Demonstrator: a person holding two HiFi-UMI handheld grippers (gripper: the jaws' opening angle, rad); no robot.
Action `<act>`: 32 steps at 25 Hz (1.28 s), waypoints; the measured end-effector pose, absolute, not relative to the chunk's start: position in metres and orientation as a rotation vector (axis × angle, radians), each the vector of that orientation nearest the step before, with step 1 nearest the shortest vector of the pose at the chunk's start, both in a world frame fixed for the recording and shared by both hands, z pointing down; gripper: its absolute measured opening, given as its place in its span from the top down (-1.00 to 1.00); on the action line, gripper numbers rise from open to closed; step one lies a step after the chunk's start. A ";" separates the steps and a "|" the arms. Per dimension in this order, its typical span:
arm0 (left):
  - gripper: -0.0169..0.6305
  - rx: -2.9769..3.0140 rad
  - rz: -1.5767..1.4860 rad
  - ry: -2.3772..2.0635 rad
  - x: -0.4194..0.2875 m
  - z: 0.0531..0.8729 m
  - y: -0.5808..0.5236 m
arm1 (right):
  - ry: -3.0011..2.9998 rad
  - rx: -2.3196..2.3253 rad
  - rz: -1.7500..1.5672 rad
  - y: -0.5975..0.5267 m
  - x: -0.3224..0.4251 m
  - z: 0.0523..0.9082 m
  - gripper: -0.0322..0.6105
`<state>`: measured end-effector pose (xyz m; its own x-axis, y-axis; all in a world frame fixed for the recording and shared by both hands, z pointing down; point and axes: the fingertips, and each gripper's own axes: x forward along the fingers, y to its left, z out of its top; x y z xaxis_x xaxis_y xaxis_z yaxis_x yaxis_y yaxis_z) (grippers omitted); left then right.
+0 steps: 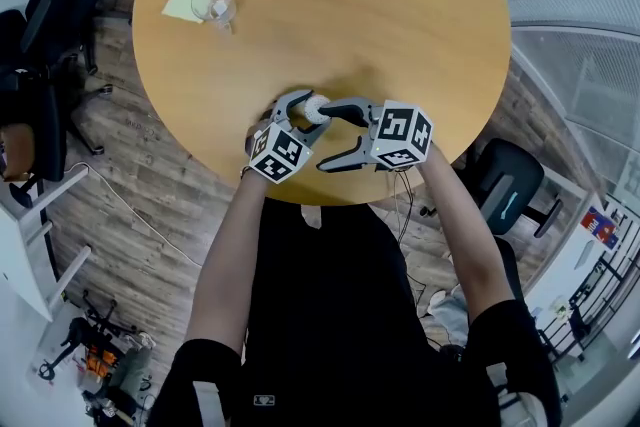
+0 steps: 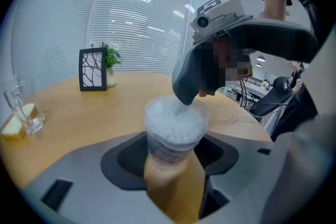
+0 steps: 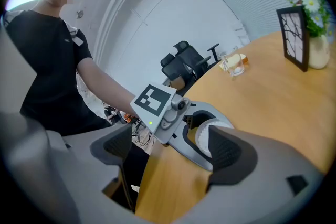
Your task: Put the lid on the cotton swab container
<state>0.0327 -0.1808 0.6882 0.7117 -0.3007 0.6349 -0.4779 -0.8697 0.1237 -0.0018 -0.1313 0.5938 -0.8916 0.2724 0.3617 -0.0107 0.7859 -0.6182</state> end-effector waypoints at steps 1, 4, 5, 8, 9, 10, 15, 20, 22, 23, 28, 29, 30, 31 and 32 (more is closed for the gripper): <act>0.11 2.641 0.907 -0.614 0.033 0.688 -0.181 | -2.538 -0.195 0.893 -0.131 -0.002 0.594 -0.38; 0.11 2.642 0.906 -0.612 0.033 0.688 -0.181 | -2.540 -0.193 0.899 -0.129 -0.004 0.595 -0.38; 0.11 2.642 0.906 -0.612 0.033 0.688 -0.181 | -2.542 -0.193 0.899 -0.129 -0.004 0.595 -0.38; 0.11 2.643 0.907 -0.612 0.032 0.688 -0.181 | -2.535 -0.203 0.876 -0.126 -0.006 0.598 -0.38; 0.11 2.643 0.908 -0.613 0.032 0.688 -0.181 | -2.533 -0.207 0.859 -0.124 -0.006 0.599 -0.38; 0.11 2.643 0.908 -0.613 0.032 0.688 -0.181 | -2.535 -0.207 0.847 -0.124 -0.007 0.600 -0.38; 0.11 2.644 0.908 -0.613 0.033 0.689 -0.181 | -2.550 -0.177 0.792 -0.122 -0.008 0.603 -0.38; 0.11 2.645 0.907 -0.614 0.033 0.688 -0.181 | -2.589 -0.121 0.816 -0.123 -0.008 0.602 -0.38; 0.11 2.647 0.907 -0.611 0.033 0.688 -0.181 | -2.600 -0.100 0.814 -0.124 -0.008 0.602 -0.38; 0.11 2.647 0.907 -0.612 0.033 0.688 -0.181 | -2.606 -0.088 0.814 -0.124 -0.009 0.602 -0.38; 0.11 2.644 0.909 -0.616 0.031 0.688 -0.180 | -2.624 -0.005 0.840 -0.125 -0.013 0.602 -0.38; 0.11 2.641 0.911 -0.614 0.031 0.688 -0.179 | -2.621 0.007 0.847 -0.125 -0.013 0.602 -0.38; 0.11 2.638 0.912 -0.611 0.031 0.688 -0.178 | -2.617 0.015 0.849 -0.123 -0.013 0.602 -0.38; 0.11 2.637 0.911 -0.608 0.033 0.688 -0.178 | -2.613 0.019 0.844 -0.123 -0.012 0.601 -0.38; 0.11 2.637 0.910 -0.604 0.034 0.688 -0.179 | -2.613 0.024 0.830 -0.123 -0.010 0.600 -0.38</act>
